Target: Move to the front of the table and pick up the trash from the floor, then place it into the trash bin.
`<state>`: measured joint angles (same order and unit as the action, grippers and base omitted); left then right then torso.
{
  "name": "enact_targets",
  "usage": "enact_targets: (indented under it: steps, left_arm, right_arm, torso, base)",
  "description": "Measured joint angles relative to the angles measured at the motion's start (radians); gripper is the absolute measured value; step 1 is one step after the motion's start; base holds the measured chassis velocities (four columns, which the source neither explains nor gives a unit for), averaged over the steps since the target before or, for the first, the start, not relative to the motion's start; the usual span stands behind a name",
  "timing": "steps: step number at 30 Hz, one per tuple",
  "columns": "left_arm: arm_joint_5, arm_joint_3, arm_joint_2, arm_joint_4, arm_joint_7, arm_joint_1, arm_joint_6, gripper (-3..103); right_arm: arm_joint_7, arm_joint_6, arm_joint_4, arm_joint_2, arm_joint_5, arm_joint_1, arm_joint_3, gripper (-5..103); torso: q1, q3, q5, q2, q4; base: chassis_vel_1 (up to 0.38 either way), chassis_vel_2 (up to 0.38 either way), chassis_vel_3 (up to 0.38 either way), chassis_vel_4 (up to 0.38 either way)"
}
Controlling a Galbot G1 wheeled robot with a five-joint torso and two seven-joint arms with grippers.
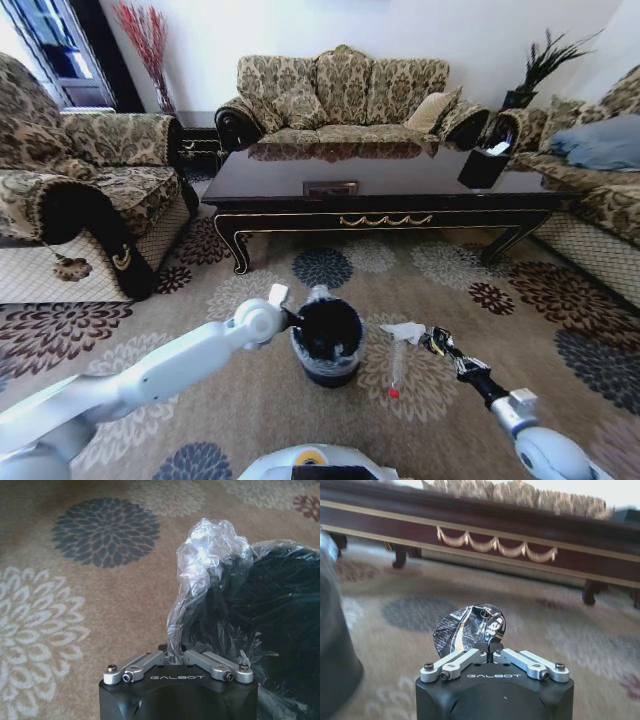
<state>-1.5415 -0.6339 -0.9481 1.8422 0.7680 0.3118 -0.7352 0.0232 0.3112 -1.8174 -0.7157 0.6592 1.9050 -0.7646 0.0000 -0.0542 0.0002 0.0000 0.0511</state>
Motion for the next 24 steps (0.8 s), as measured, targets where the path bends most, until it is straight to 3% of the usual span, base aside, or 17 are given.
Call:
enact_targets:
  steps: [3,10,24]
  left_arm:
    - [-0.003,-0.07,-0.057,-0.041,0.007,-0.045,0.0,0]
    - [-0.017,-0.128,-0.139,-0.097,0.022,-0.09,0.0,0]
    - [-0.064,-0.137,-0.224,-0.145,0.062,-0.099,0.005,0]
  right_arm:
    - [-0.03,0.014,-0.114,-0.019,-0.019,0.105,-0.095,1]
    - [-0.045,0.025,-0.318,-0.065,-0.064,0.24,-0.169,1]
    - [-0.089,-0.035,-0.484,-0.104,-0.157,0.237,-0.049,1]
  torso:
    - [0.0,0.0,-0.0001,0.0,0.0006]
    - [0.0,0.0,-0.0002,0.0,0.0003]
    - [0.0,0.0,-0.0001,0.0,0.0001]
  base:
    - [0.0,0.0,0.0,0.0]
    - [0.0,0.0,0.0,0.0]
    - [0.0,0.0,0.0,0.0]
